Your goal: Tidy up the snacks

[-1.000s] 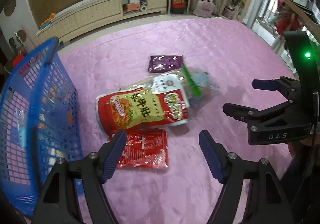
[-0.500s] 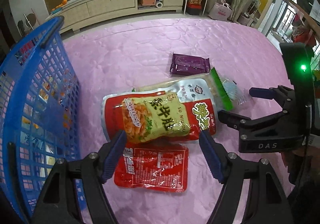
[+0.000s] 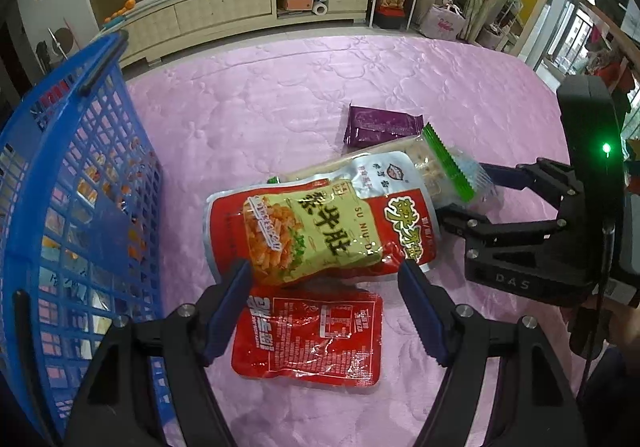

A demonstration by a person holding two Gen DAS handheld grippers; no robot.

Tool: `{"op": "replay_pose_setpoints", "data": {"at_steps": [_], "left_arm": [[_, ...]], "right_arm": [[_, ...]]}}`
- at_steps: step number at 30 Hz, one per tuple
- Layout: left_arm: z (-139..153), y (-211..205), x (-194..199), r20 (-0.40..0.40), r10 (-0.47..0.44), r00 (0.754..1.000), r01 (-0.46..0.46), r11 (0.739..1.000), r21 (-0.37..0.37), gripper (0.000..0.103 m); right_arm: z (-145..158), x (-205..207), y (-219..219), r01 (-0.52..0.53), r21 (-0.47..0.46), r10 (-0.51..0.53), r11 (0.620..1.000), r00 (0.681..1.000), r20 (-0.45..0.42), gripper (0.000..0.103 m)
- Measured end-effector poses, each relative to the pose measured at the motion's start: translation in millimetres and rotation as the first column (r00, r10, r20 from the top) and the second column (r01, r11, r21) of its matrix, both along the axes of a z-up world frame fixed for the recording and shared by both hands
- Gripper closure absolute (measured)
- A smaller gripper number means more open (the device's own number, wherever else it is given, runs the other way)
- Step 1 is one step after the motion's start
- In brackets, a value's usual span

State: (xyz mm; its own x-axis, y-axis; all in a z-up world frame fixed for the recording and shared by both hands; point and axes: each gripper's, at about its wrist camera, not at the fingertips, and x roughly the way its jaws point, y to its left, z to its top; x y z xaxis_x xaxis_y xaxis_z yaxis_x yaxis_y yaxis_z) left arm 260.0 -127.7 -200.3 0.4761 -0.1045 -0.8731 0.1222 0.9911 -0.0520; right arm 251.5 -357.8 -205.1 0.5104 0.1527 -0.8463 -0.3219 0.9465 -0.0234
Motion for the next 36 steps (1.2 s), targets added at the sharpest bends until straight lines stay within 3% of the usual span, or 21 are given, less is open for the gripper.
{"op": "replay_pose_setpoints", "data": {"at_steps": [3, 11, 16, 26, 32, 36], "left_arm": [[4.1, -2.3, -3.4, 0.006, -0.003, 1.0, 0.003, 1.0, -0.002, 0.03], [16.7, -12.5, -7.0, 0.027, -0.032, 0.999, 0.032, 0.999, 0.031, 0.03], [20.9, -21.1, -5.2, 0.027, -0.051, 0.998, 0.05, 0.998, 0.047, 0.03], [12.7, -32.4, 13.6, -0.027, -0.108, 0.994, 0.11, 0.986, 0.121, 0.03], [2.3, -41.6, 14.3, -0.093, -0.23, 0.969, 0.243, 0.954, 0.175, 0.03], [-9.0, -54.5, 10.8, -0.116, -0.298, 0.947, 0.32, 0.896, 0.307, 0.03]], "right_arm": [[2.4, 0.9, -1.7, 0.007, 0.005, -0.007, 1.0, 1.0, -0.005, 0.042], [6.6, -1.2, -20.0, 0.041, 0.015, -0.041, 0.999, 0.999, -0.001, 0.044], [17.7, -2.5, -38.0, 0.089, 0.072, -0.09, 0.993, 0.996, 0.008, 0.044], [28.7, -5.3, -35.5, 0.075, 0.12, -0.077, 0.99, 0.997, 0.013, 0.044], [31.7, -4.8, -46.0, 0.08, 0.151, -0.082, 0.985, 0.997, 0.007, 0.044], [27.0, -5.7, -48.5, 0.075, 0.159, -0.075, 0.984, 0.997, -0.008, 0.044]]}}
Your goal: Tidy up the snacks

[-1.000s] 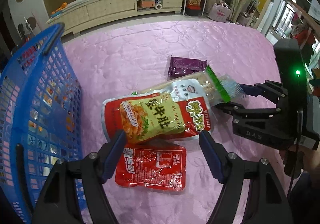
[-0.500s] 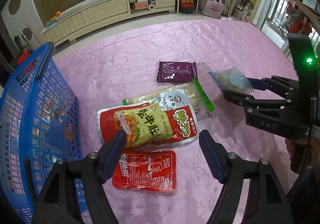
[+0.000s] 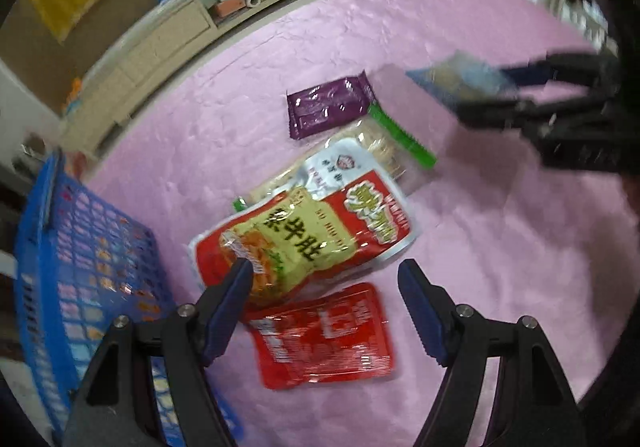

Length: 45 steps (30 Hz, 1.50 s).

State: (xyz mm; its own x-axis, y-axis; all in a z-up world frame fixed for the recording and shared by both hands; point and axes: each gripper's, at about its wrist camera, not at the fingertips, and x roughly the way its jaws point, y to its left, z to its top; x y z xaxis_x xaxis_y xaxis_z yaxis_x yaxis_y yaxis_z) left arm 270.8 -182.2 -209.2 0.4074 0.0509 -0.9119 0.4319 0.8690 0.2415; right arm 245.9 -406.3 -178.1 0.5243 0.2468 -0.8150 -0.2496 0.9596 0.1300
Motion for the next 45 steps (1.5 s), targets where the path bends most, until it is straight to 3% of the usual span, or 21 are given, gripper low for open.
{"op": "replay_pose_setpoints", "data": {"at_steps": [5, 8, 14, 19, 22, 24, 29, 31, 32, 33, 36, 39, 45], "left_arm": [[-19.9, -4.2, 17.3, -0.027, 0.014, 1.0, -0.011, 0.996, 0.09, 0.03], [-27.0, -4.1, 26.9, -0.03, 0.018, 0.999, -0.015, 0.994, 0.11, 0.025], [-31.3, -6.4, 48.1, -0.034, 0.016, 0.999, -0.013, 0.995, 0.095, 0.022], [-30.9, -6.4, 61.9, -0.08, 0.038, 0.996, -0.036, 0.999, 0.024, 0.025], [-29.4, -7.4, 62.0, -0.079, 0.041, 0.996, -0.039, 0.999, 0.021, 0.036], [-27.0, -4.9, 60.7, -0.084, 0.046, 0.995, -0.046, 0.999, 0.01, 0.05], [-21.5, 15.4, 63.8, -0.103, 0.083, 0.991, -0.089, 0.995, -0.054, 0.07], [-20.9, 17.9, 62.8, -0.103, 0.085, 0.991, -0.092, 0.994, -0.063, 0.082], [-19.9, 21.8, 55.8, -0.11, 0.083, 0.99, -0.092, 0.993, -0.079, 0.096], [-21.2, 21.4, 55.0, -0.12, 0.081, 0.989, -0.093, 0.99, -0.101, 0.103], [-31.5, 17.3, 49.7, -0.132, 0.1, 0.986, -0.11, 0.992, -0.068, 0.103], [-27.7, 17.6, 45.5, -0.123, 0.116, 0.986, -0.13, 0.985, -0.117, 0.103], [-5.2, 10.4, 34.1, -0.053, 0.053, 0.997, -0.059, 0.991, -0.12, 0.103]], "right_arm": [[-1.9, 1.8, 1.3, -0.008, 0.01, 0.009, 1.0, 1.0, -0.009, 0.044], [-3.4, 2.6, 2.1, -0.016, 0.021, 0.016, 1.0, 1.0, -0.014, 0.044], [-4.2, 3.4, 0.8, -0.015, 0.039, 0.016, 0.999, 1.0, -0.022, 0.044], [-5.4, 4.8, -2.2, -0.009, 0.061, 0.011, 0.998, 0.999, -0.031, 0.044], [-5.3, 6.2, -3.7, -0.005, 0.065, 0.008, 0.998, 0.999, -0.037, 0.044], [-4.6, 6.3, -4.2, -0.004, 0.074, 0.007, 0.997, 0.999, -0.039, 0.044], [-4.3, 6.1, -3.6, -0.009, 0.083, 0.012, 0.997, 0.999, -0.041, 0.044], [-4.2, 6.2, -4.1, -0.01, 0.085, 0.014, 0.996, 0.999, -0.043, 0.044], [-3.6, 5.9, -3.9, -0.011, 0.086, 0.015, 0.996, 0.999, -0.041, 0.044], [-2.9, 5.5, -3.7, -0.012, 0.086, 0.015, 0.996, 0.999, -0.039, 0.044], [-2.7, 5.4, -2.8, -0.012, 0.084, 0.015, 0.996, 0.999, -0.036, 0.044], [-4.3, 5.1, -3.1, -0.011, 0.081, 0.014, 0.997, 0.999, -0.038, 0.044], [-2.0, 6.6, -2.7, -0.012, 0.088, 0.015, 0.996, 0.999, -0.034, 0.044]]}}
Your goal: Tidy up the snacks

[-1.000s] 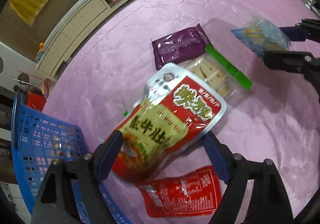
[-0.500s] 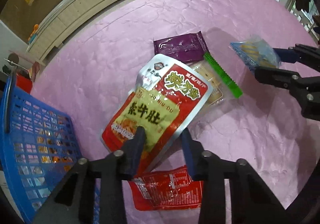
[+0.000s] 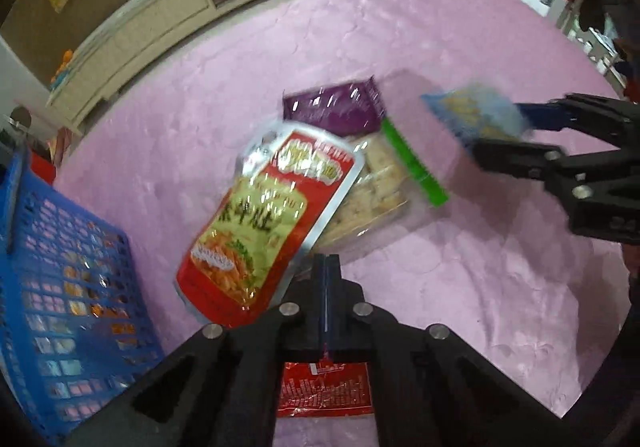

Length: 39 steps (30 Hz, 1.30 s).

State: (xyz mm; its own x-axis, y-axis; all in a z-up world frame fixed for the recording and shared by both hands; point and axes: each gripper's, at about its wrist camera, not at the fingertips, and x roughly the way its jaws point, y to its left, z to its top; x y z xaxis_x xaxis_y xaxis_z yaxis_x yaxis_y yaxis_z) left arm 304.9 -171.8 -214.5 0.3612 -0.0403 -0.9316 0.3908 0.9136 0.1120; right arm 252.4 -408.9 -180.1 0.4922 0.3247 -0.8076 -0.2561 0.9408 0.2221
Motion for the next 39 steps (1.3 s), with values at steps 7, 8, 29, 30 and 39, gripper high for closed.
{"op": "replay_pose_setpoints", "data": {"at_steps": [7, 8, 29, 30, 39], "left_arm": [[22.4, -5.3, -3.3, 0.055, -0.02, 0.998, 0.019, 1.0, 0.019, 0.103], [24.1, -5.1, -4.0, 0.059, -0.018, 0.998, 0.016, 1.0, 0.019, 0.103], [128.6, 45.4, -55.7, 0.235, 0.072, 0.969, -0.044, 0.991, -0.123, 0.103], [136.2, 51.3, -61.9, 0.248, 0.082, 0.965, -0.05, 0.99, -0.13, 0.103], [180.3, 118.8, -97.8, 0.321, 0.162, 0.933, -0.116, 0.981, -0.158, 0.103]], "right_arm": [[1.6, -0.5, 1.2, -0.001, 0.001, 0.001, 1.0, 1.0, 0.003, 0.044], [2.5, -1.0, 1.1, 0.0, 0.003, 0.0, 1.0, 1.0, 0.005, 0.044], [105.1, -37.7, 64.1, -0.053, -0.002, 0.052, 0.999, 0.986, 0.158, 0.044], [111.5, -39.4, 70.7, -0.062, -0.007, 0.063, 0.998, 0.984, 0.166, 0.044], [149.3, -56.6, 134.5, -0.154, -0.055, 0.162, 0.987, 0.962, 0.219, 0.044]]}}
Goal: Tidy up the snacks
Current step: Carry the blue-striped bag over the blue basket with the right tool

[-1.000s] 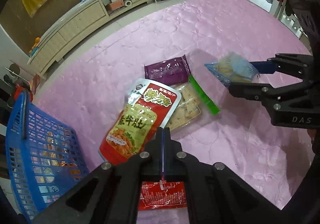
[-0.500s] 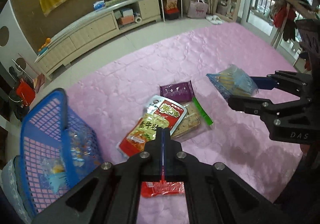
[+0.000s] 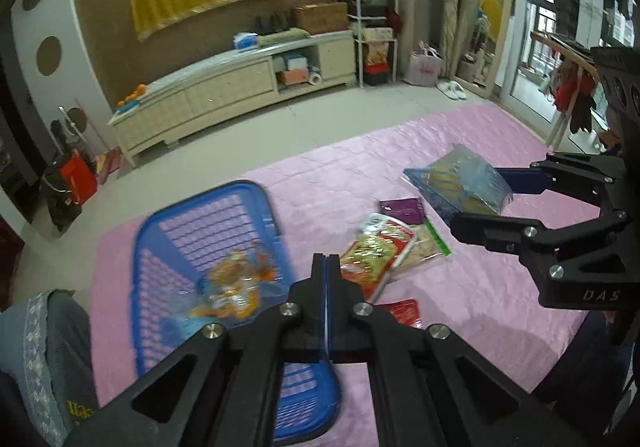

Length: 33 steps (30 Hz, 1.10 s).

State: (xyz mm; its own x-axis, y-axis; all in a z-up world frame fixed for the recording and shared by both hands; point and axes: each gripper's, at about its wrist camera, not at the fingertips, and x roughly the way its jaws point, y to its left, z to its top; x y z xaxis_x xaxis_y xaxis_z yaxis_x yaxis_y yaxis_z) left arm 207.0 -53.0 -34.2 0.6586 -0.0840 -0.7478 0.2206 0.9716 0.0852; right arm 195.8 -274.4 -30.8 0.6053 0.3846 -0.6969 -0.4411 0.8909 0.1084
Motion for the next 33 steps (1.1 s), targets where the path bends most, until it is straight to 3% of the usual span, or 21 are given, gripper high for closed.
{"op": "replay_pose_setpoints", "data": {"at_steps": [13, 25, 33], "left_arm": [[12.6, 85.4, -38.4, 0.043, 0.108, 0.993, -0.106, 0.994, -0.038, 0.103], [-6.4, 143.3, -48.5, 0.006, 0.164, 0.986, -0.163, 0.984, -0.077, 0.103], [-24.9, 160.0, -44.0, -0.025, 0.172, 0.985, -0.174, 0.979, -0.106, 0.103]], "right_arm": [[4.6, -5.3, 96.6, -0.118, -0.046, 0.118, 0.992, 0.993, -0.009, 0.044], [-29.1, 6.4, 163.0, -0.185, -0.097, 0.176, 0.978, 0.98, -0.088, 0.044], [-58.5, 18.2, 188.6, -0.215, -0.136, 0.194, 0.967, 0.969, -0.155, 0.044]]}}
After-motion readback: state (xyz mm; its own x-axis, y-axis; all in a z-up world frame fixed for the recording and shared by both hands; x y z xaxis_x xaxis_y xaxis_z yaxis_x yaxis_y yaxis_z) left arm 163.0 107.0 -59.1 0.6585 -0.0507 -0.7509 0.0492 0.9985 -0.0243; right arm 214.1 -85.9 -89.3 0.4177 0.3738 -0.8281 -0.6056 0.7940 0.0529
